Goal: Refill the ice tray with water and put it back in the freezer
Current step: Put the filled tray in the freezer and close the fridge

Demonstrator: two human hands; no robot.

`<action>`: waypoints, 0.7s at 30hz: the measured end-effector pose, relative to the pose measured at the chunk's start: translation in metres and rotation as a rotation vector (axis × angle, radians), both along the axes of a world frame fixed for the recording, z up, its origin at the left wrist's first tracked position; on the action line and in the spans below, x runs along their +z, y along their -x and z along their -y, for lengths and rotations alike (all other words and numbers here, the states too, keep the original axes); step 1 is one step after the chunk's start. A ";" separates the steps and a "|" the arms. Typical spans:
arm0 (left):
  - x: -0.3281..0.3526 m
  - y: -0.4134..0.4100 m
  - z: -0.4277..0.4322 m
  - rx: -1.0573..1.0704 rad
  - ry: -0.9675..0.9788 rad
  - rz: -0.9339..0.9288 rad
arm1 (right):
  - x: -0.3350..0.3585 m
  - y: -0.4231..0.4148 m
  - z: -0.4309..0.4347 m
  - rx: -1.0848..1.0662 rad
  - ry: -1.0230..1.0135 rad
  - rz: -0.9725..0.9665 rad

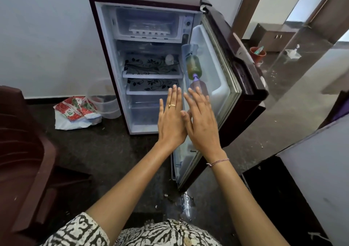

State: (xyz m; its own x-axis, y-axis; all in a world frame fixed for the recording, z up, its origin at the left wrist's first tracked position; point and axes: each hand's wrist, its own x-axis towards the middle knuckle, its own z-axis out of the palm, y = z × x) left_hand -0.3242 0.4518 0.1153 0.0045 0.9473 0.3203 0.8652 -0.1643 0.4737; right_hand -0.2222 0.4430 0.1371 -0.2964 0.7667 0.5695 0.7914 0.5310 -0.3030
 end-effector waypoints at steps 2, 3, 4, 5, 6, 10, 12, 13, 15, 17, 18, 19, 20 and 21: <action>0.007 -0.012 -0.003 -0.037 -0.052 0.102 | 0.014 -0.011 -0.002 0.023 -0.075 0.025; 0.011 -0.017 -0.005 -0.069 -0.086 0.175 | 0.022 -0.017 -0.003 0.030 -0.122 0.030; 0.016 -0.023 -0.007 -0.107 -0.129 0.246 | 0.030 -0.023 -0.005 0.032 -0.169 0.026; 0.022 -0.029 -0.008 -0.138 -0.177 0.305 | 0.037 -0.029 -0.006 0.031 -0.214 0.013; 0.028 -0.036 -0.009 -0.158 -0.221 0.353 | 0.045 -0.035 -0.007 0.029 -0.258 -0.010; 0.051 -0.062 -0.014 -0.218 -0.374 0.425 | 0.071 -0.058 -0.012 -0.071 -0.418 -0.095; 0.060 -0.076 -0.018 -0.248 -0.437 0.418 | 0.079 -0.070 -0.018 -0.175 -0.440 -0.133; 0.064 -0.083 -0.021 -0.260 -0.446 0.418 | 0.081 -0.077 -0.022 -0.224 -0.431 -0.141; 0.069 -0.094 -0.027 -0.272 -0.430 0.438 | 0.081 -0.086 -0.028 -0.295 -0.375 -0.156; 0.070 -0.103 -0.032 -0.271 -0.407 0.466 | 0.076 -0.091 -0.032 -0.311 -0.299 -0.226; 0.069 -0.107 -0.034 -0.269 -0.395 0.478 | 0.072 -0.091 -0.033 -0.312 -0.277 -0.269; 0.066 -0.110 -0.036 -0.269 -0.380 0.494 | 0.068 -0.090 -0.034 -0.313 -0.272 -0.310; 0.064 -0.112 -0.036 -0.268 -0.368 0.517 | 0.065 -0.089 -0.035 -0.310 -0.280 -0.351; 0.062 -0.115 -0.036 -0.262 -0.362 0.547 | 0.063 -0.087 -0.037 -0.305 -0.295 -0.396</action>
